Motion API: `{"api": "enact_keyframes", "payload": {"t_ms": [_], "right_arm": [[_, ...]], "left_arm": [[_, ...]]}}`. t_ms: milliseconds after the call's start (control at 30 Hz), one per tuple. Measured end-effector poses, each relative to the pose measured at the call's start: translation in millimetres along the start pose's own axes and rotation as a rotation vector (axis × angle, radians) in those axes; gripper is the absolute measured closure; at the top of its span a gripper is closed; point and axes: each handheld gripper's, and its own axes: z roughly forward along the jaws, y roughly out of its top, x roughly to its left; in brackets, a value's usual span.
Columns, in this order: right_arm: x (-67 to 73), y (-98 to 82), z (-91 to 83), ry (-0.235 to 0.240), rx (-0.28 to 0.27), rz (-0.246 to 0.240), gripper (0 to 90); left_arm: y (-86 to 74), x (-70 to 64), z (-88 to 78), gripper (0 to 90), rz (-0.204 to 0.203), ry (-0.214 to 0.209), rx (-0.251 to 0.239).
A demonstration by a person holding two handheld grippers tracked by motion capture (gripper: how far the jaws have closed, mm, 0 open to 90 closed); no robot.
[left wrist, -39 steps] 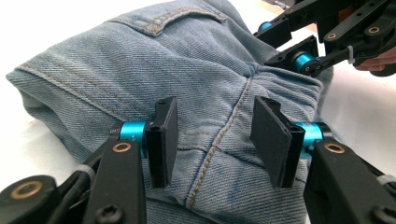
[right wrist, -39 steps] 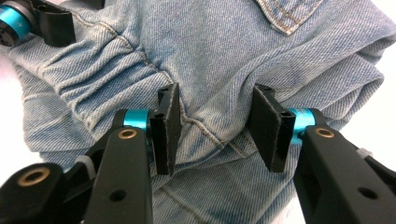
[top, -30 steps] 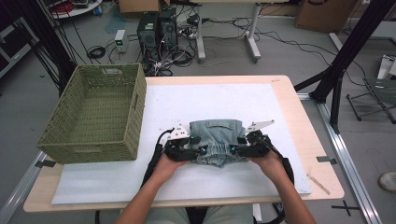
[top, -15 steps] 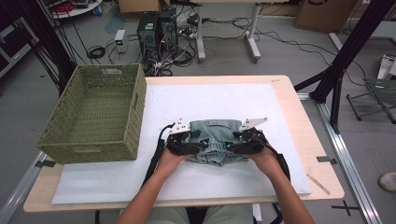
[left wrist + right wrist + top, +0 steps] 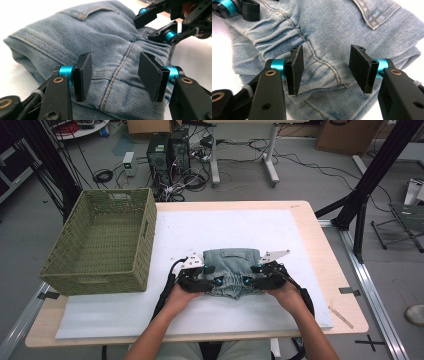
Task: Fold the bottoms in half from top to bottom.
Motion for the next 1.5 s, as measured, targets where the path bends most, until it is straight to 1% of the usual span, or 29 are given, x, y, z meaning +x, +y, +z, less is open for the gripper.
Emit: {"api": "enact_keyframes", "payload": {"t_ms": [67, 100, 133, 167, 200, 233, 267, 300, 400, 433, 467, 500, 567, 600, 667, 700, 800, 867, 900, 933, 967, 1000, 1100, 1267, 1300, 1333, 1367, 1467, 1500], "right_arm": [[-0.5, -0.9, -8.7, -0.016, -0.051, 0.001, 46.2], [-2.9, -4.3, -21.3, -0.033, -0.114, 0.017, 50.7], [-2.9, -4.3, -21.3, -0.033, -0.114, 0.017, 50.7], [-7.6, -9.2, -31.6, -0.060, -0.133, 0.022, 59.9], [-7.6, -9.2, -31.6, -0.060, -0.133, 0.022, 59.9], [-12.7, -14.7, -34.8, -0.073, -0.098, 0.020, 68.6], [-12.7, -14.7, -34.8, -0.073, -0.098, 0.020, 68.6], [-14.6, -20.5, -31.7, -0.066, -0.051, 0.020, 72.7], [-13.3, -23.6, -27.4, -0.050, -0.020, 0.010, 75.9], [-10.5, -26.8, -21.7, -0.055, 0.027, -0.015, 77.8], [-10.5, -26.8, -21.7, -0.055, 0.027, -0.015, 77.8], [-9.7, -32.0, -17.3, -0.070, 0.073, -0.031, 78.1], [-9.2, -39.5, -19.6, -0.062, 0.039, -0.004, 78.7], [-9.2, -39.5, -19.6, -0.062, 0.039, -0.004, 78.7], [-7.8, -43.1, -22.1, -0.070, 0.034, -0.016, 78.8], [-7.5, -43.6, -23.5, -0.082, 0.040, -0.039, 78.7], [-7.8, -41.9, -23.6, -0.091, 0.054, -0.049, 78.4], [-7.4, -39.7, -23.3, -0.102, 0.066, -0.046, 75.2], [-8.0, -37.8, -25.1, -0.111, 0.061, -0.023, 66.8], [-8.0, -37.8, -25.1, -0.111, 0.061, -0.023, 66.8], [-10.2, -38.3, -29.9, -0.095, 0.006, 0.016, 63.1], [-10.2, -38.3, -29.9, -0.095, 0.006, 0.016, 63.1], [-11.8, -38.9, -37.0, -0.104, -0.037, 0.036, 60.1], [-12.1, -37.7, -38.0, -0.114, -0.039, 0.037, 59.6], [-11.3, -36.8, -37.2, -0.112, -0.039, 0.033, 59.6], [-11.3, -36.8, -37.2, -0.112, -0.039, 0.033, 59.6], [-10.3, -35.8, -36.3, -0.111, -0.034, 0.026, 59.6], [-10.4, -35.2, -35.5, -0.110, -0.038, 0.026, 59.6], [-10.9, -35.2, -35.8, -0.114, -0.038, 0.029, 59.6]], "left_arm": [[3.0, 1.3, -7.4, 44.2, -0.031, 0.005, -0.055], [4.9, 2.4, -16.7, 43.5, -0.028, 0.018, -0.110], [4.9, 2.4, -16.7, 43.6, -0.028, 0.018, -0.110], [6.1, 4.1, -24.7, 43.5, -0.019, 0.026, -0.138], [6.1, 4.1, -24.7, 43.5, -0.019, 0.026, -0.138], [6.2, 6.6, -30.4, 43.6, -0.022, 0.033, -0.149], [6.2, 6.6, -30.4, 43.5, -0.022, 0.033, -0.149], [4.9, 10.0, -34.2, 43.5, -0.028, 0.046, -0.154], [3.4, 12.2, -36.7, 43.6, -0.036, 0.056, -0.155], [2.2, 12.8, -38.3, 43.5, -0.032, 0.062, -0.155], [2.2, 12.8, -38.3, 43.5, -0.032, 0.062, -0.155], [1.5, 12.8, -40.1, 43.5, -0.032, 0.063, -0.155], [0.4, 12.6, -42.1, 43.6, -0.027, 0.069, -0.154], [0.4, 12.6, -42.1, 43.8, -0.027, 0.069, -0.154], [-1.0, 13.4, -43.7, 44.4, -0.032, 0.069, -0.142], [-2.1, 14.3, -45.6, 45.1, -0.038, 0.065, -0.135], [-3.5, 14.5, -47.3, 46.9, -0.045, 0.064, -0.134], [-5.3, 14.4, -47.6, 48.2, -0.043, 0.064, -0.119], [-6.2, 14.0, -47.7, 50.4, -0.041, 0.065, -0.108], [-7.2, 13.8, -47.5, 50.4, -0.036, 0.064, -0.095], [-9.5, 12.9, -46.1, 59.0, -0.028, 0.051, -0.056], [-9.5, 12.9, -46.1, 65.0, -0.028, 0.051, -0.056], [-15.2, 7.5, -34.4, 70.4, 0.004, 0.011, 0.059], [-16.4, 4.5, -28.2, 73.0, 0.008, 0.001, 0.085], [-16.6, 4.7, -27.2, 72.9, 0.007, 0.006, 0.122], [-16.6, 4.7, -27.2, 73.0, 0.007, 0.006, 0.122], [-16.9, 3.3, -25.6, 73.0, 0.011, 0.018, 0.155], [-17.0, 2.5, -25.0, 75.0, 0.006, 0.021, 0.166], [-17.3, 1.8, -25.0, 77.5, -0.026, 0.013, 0.180]]}}
